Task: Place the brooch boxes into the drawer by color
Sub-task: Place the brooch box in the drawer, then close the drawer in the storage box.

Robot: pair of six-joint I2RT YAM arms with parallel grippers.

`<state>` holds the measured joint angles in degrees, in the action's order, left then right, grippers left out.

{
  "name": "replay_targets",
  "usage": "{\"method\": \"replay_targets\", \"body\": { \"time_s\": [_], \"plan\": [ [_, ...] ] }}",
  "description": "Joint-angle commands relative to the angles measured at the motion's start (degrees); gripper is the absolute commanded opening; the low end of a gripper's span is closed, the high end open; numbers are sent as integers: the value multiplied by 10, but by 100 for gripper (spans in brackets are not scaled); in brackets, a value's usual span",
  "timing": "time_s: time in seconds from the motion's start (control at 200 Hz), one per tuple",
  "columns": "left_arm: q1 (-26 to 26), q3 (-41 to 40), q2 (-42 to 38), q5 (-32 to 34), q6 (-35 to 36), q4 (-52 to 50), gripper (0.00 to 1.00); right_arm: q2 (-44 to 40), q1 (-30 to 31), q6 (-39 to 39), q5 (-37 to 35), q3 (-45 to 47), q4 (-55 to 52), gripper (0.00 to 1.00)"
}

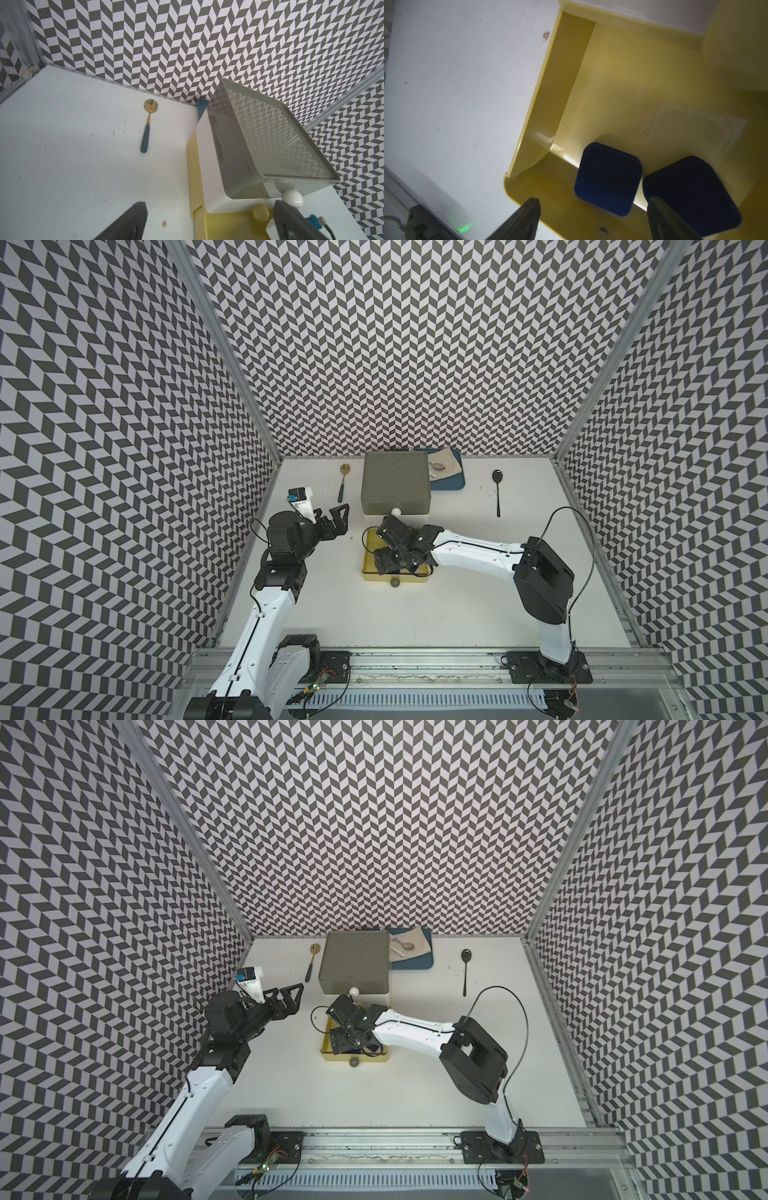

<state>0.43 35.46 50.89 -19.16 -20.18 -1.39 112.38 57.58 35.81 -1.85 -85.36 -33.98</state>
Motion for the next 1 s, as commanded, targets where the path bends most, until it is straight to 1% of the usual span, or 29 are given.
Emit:
{"method": "replay_targets", "body": {
  "time_s": [0.0,0.155,0.24,0.27,0.315,0.396,0.441,0.541,0.576,0.666,0.796,0.991],
  "plan": [
    [4,-4,-8,-4,9,2,100,-37,1,1,-14,10,19,86],
    [5,-4,-8,-3,9,1,100,-69,31,-14,-44,29,22,86],
    [5,-3,-7,-4,9,2,100,-76,53,-9,-54,36,14,84],
    [6,-3,-7,-4,9,2,100,-77,59,-4,-55,39,11,83],
    [6,-3,-7,-3,10,1,100,-81,70,4,-54,45,6,79],
    [7,-4,-8,-2,10,-1,100,-97,89,22,-55,68,7,66],
    [7,-4,-8,-2,10,-1,100,-108,98,33,-55,87,12,56],
    [7,-4,-7,-4,9,2,100,-128,111,52,-49,128,32,25],
    [7,-4,-7,-4,8,2,100,-130,112,56,-48,139,35,19],
    [8,-4,-8,-4,8,1,100,-125,112,58,-65,150,32,18],
    [8,-4,-9,-3,8,0,100,-109,108,60,-89,150,34,12],
    [8,-5,-7,-1,10,-2,100,-102,102,60,-135,158,45,10]
  ]
}}
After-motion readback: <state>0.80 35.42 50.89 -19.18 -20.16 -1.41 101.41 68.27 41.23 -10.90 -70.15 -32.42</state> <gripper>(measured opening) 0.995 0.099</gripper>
